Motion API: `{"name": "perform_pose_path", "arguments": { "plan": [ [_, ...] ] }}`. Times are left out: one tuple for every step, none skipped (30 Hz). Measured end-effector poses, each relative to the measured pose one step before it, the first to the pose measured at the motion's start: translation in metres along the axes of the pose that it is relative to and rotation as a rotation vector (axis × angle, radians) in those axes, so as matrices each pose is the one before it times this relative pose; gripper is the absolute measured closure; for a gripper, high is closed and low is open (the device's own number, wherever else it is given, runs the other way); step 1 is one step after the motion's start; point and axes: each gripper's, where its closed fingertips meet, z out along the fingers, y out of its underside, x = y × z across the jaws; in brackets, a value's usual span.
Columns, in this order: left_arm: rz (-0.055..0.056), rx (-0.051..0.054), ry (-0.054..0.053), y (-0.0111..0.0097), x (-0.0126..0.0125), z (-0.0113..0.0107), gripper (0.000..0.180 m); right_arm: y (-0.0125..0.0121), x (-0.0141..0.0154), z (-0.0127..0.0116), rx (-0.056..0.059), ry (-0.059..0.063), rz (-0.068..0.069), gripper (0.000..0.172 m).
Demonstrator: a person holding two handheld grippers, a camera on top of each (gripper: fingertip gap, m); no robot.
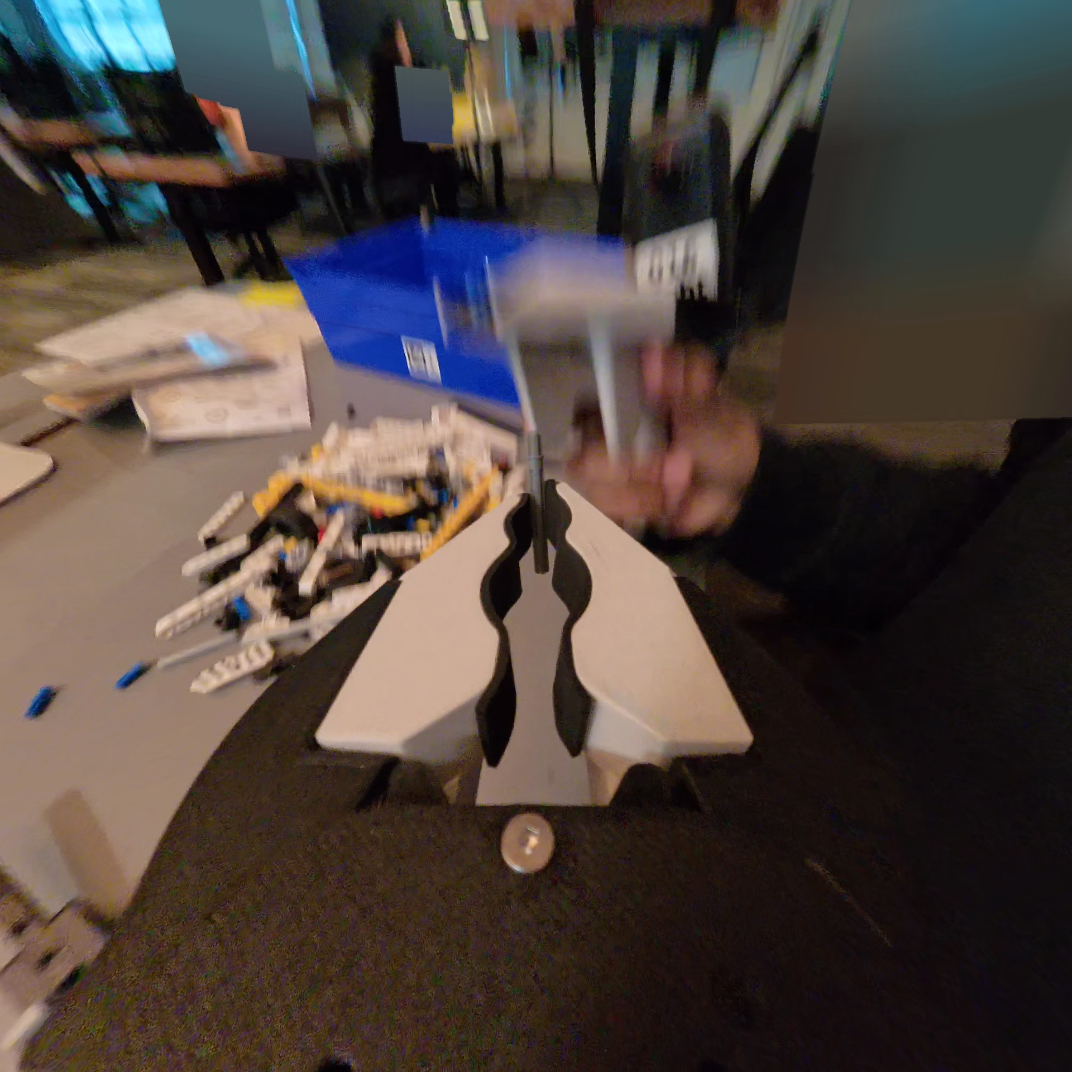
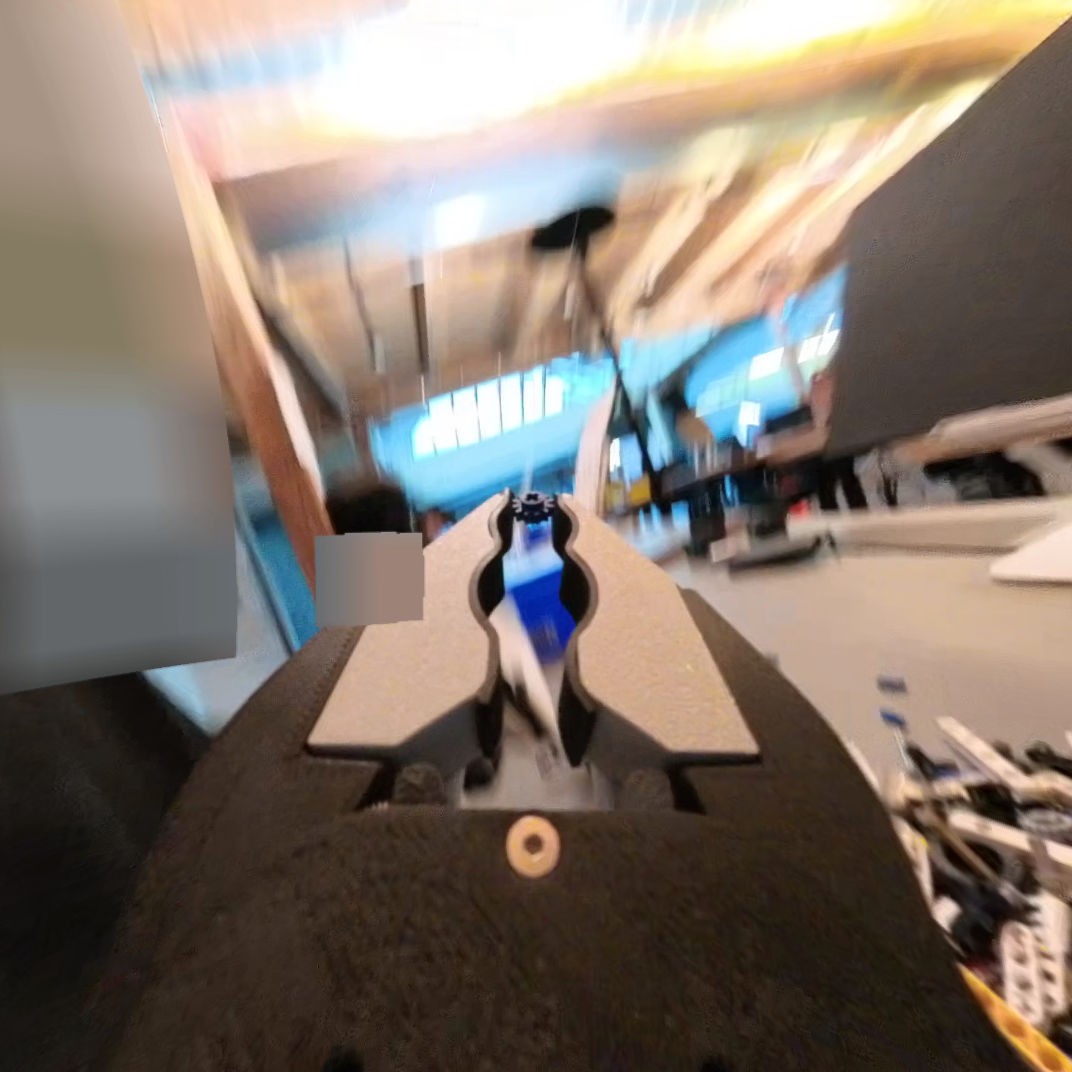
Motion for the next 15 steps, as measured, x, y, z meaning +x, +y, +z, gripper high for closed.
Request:
{"name": "perform_pose_path", "arguments": {
  "plan": [
    [0.0767,-0.1099,-0.0414,0.02006,-0.00198,0.00453,0.179,-0.03264,0.00645,-0.01502,0.1312,0.0068,0.0816,0.162],
    [0.0682,-0.0198,-0.08,0.00796,-0.00589,0.00329,0.179,-0.0175,0.00354,-0.00961,0.0043,0.0146,-0.013,0.162],
    [-0.0091,0.0424,-0.0285,-0.00253,-0.00128,0.00079,0.179,-0.00107,0.0082,-0.00608,-0.0885,0.0762,-0.1268,0.161],
    [-0.0731,0.0314,0.0239,-0.00437,0.00165,0.00096,0.179,0.00436,0.0117,-0.00498,-0.0954,0.1147,-0.1573,0.161],
    [-0.0721,0.0199,0.0122,-0.00425,-0.0023,0.00102,0.179,0.00442,0.01079,-0.00282,-0.0697,0.1061,-0.118,0.161],
    [-0.041,0.0029,-0.0081,-0.00186,-0.00557,0.00116,0.179,0.0055,0.00821,-0.00022,-0.0565,0.0734,-0.0605,0.161],
    [-0.014,-0.0256,-0.0176,0.00245,-0.00676,0.00173,0.179,0.0077,0.00709,0.00169,-0.0532,0.0451,-0.0164,0.161],
    [-0.0007,-0.0578,-0.0246,0.00696,-0.00765,0.00321,0.179,0.01064,0.00843,0.00282,-0.0541,0.033,0.0083,0.161],
    [0.0013,-0.0772,-0.0341,0.00941,-0.00855,0.00456,0.179,0.0151,0.01192,0.00421,-0.0614,0.0384,0.0265,0.161],
    [-0.0049,-0.0766,-0.0346,0.00836,-0.00769,0.00527,0.178,0.01875,0.01473,0.00521,-0.0758,0.0481,0.0422,0.161],
    [-0.0104,-0.0537,-0.0163,0.00393,-0.00364,0.00556,0.179,0.01921,0.01406,0.00594,-0.0836,0.0424,0.045,0.161],
    [-0.0041,-0.032,0.0042,-0.00025,0.00035,0.00541,0.179,0.01707,0.01195,0.00668,-0.0741,0.0285,0.0373,0.16],
    [-0.0027,-0.001,-0.0137,-0.00542,-0.00234,0.00532,0.179,0.01291,0.00882,0.00589,-0.056,0.0201,0.0321,0.161],
    [0.0007,0.0033,-0.0213,-0.00694,-0.00348,0.00571,0.179,0.00935,0.00713,0.00487,-0.0444,0.0193,0.0235,0.161],
    [0.0131,-0.0162,-0.0165,-0.00463,-0.0031,0.00724,0.179,0.00577,0.0066,0.0027,-0.0284,0.0235,0.0127,0.161]
  ]
}}
